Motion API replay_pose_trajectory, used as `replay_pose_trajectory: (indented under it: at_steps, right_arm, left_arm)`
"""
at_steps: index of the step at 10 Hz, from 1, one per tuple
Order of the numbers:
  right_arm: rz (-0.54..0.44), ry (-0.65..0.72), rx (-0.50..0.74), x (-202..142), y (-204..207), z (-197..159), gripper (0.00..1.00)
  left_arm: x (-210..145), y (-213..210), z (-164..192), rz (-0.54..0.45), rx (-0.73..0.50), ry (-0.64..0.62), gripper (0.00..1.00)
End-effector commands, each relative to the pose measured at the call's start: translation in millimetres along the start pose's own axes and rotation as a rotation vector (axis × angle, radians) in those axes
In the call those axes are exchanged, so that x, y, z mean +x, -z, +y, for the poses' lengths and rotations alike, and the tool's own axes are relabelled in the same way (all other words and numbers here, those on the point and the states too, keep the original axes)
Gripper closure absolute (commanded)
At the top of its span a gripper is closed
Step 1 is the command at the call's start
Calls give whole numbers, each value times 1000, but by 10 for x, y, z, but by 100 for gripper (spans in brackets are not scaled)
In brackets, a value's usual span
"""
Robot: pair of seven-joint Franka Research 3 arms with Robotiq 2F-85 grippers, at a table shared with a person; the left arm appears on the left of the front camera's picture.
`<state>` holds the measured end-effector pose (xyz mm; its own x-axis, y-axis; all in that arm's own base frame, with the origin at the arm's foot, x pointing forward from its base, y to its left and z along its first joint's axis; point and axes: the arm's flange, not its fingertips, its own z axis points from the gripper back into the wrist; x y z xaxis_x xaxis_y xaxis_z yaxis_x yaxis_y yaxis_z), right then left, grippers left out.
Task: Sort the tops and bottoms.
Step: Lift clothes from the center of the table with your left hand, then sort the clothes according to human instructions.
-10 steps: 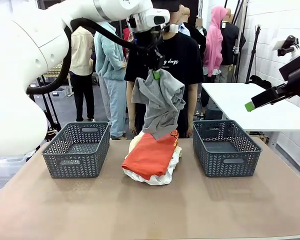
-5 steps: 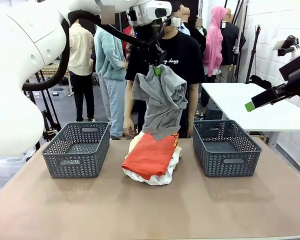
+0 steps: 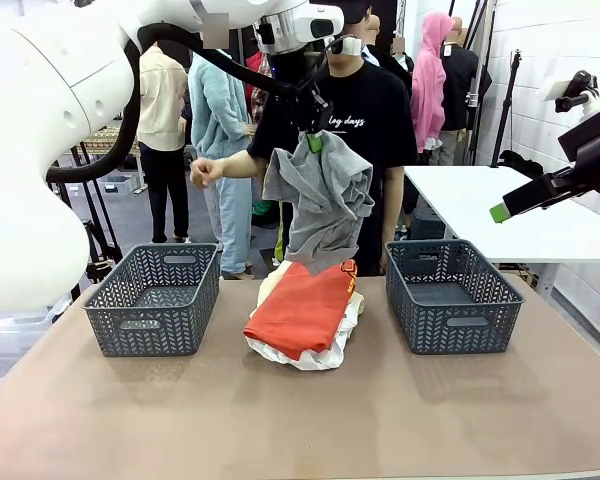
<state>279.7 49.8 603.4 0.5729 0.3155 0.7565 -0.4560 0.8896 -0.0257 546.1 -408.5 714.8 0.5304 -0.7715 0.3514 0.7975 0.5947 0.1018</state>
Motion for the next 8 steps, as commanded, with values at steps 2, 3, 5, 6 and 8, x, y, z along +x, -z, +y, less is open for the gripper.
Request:
replay_pose_trajectory:
  at_steps: [2,3,5,6,8]
  right_arm:
    - [8,11,3,-2,10,8,0]
    - [8,11,3,-2,10,8,0]
    - [8,11,3,-2,10,8,0]
    - [8,11,3,-2,10,8,0]
    - [8,11,3,-2,10,8,0]
  left_arm:
    - [-2,-58,18,-15,6,3,100]
    - [-2,-58,18,-15,6,3,100]
    - [-2,-58,18,-15,6,3,100]
    - [-2,-58,18,-15,6,3,100]
    - [-2,-58,18,-15,6,3,100]
